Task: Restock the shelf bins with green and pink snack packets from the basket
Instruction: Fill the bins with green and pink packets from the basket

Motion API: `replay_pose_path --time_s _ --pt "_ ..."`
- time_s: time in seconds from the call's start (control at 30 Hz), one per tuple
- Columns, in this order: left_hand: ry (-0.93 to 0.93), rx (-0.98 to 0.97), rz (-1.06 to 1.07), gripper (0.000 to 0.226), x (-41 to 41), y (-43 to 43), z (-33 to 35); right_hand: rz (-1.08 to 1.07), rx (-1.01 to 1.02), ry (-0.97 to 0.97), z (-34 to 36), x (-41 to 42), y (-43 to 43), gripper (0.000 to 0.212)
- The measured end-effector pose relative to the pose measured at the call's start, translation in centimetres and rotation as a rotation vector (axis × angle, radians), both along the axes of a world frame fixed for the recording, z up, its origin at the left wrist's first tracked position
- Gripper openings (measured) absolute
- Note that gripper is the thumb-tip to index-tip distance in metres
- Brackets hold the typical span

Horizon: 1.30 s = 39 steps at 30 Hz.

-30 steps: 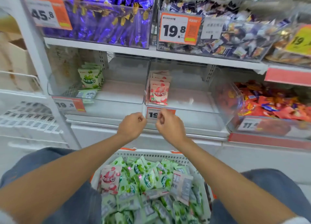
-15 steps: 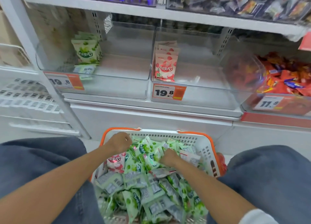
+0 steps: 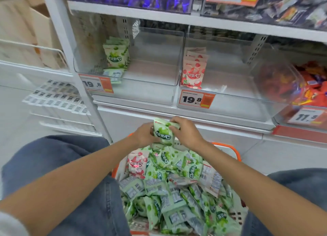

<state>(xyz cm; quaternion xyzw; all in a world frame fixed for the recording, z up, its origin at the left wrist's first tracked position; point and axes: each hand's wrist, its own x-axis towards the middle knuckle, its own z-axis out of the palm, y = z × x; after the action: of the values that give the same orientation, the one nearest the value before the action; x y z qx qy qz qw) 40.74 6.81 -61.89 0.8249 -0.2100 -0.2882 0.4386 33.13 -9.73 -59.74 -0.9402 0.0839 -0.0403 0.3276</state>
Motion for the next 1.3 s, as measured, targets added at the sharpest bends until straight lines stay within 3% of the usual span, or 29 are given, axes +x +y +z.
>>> replay_pose_path --time_s 0.1,0.2,0.33,0.47,0.6,0.7,0.8,0.9,1.1,1.23,1.3 --pt "-0.083 -0.064 0.098 0.029 1.7 0.9 3.9 -0.031 0.199 -0.087 4.5 2.1 0.5 0.015" --pt "-0.134 -0.125 0.123 0.027 3.4 2.0 8.0 -0.031 0.44 -0.078 8.2 4.2 1.2 0.033" --pt "-0.211 -0.164 0.13 0.03 6.8 3.1 13.1 0.012 0.395 -0.166 12.0 8.3 2.1 0.011" --pt "-0.25 -0.176 0.212 0.043 12.4 4.3 16.5 -0.151 0.389 -0.271 14.5 13.8 2.5 0.01" --pt "-0.369 0.161 0.167 0.046 19.9 6.5 15.7 -0.257 0.364 -0.3 15.0 19.0 2.3 0.01" --pt "-0.383 0.57 -0.04 0.063 23.6 7.2 13.7 -0.271 0.371 -0.291 13.8 22.0 2.2 0.023" --pt "-0.399 0.893 -0.235 0.075 25.3 7.2 12.2 -0.275 0.394 -0.256 12.4 24.3 2.6 0.017" --pt "-0.439 0.875 -0.25 0.08 26.6 7.1 10.6 -0.294 0.393 -0.225 11.1 25.7 2.6 0.017" --pt "-0.575 0.846 -0.271 0.054 27.2 6.4 11.4 -0.318 0.383 -0.191 9.7 26.3 2.5 0.021" --pt "-0.744 0.771 -0.107 0.046 28.1 6.3 13.4 -0.335 0.367 -0.129 9.3 26.5 2.3 0.022" --pt "-0.939 0.772 -0.007 0.041 28.2 6.1 13.9 -0.328 0.382 -0.116 9.3 26.7 2.3 0.02"
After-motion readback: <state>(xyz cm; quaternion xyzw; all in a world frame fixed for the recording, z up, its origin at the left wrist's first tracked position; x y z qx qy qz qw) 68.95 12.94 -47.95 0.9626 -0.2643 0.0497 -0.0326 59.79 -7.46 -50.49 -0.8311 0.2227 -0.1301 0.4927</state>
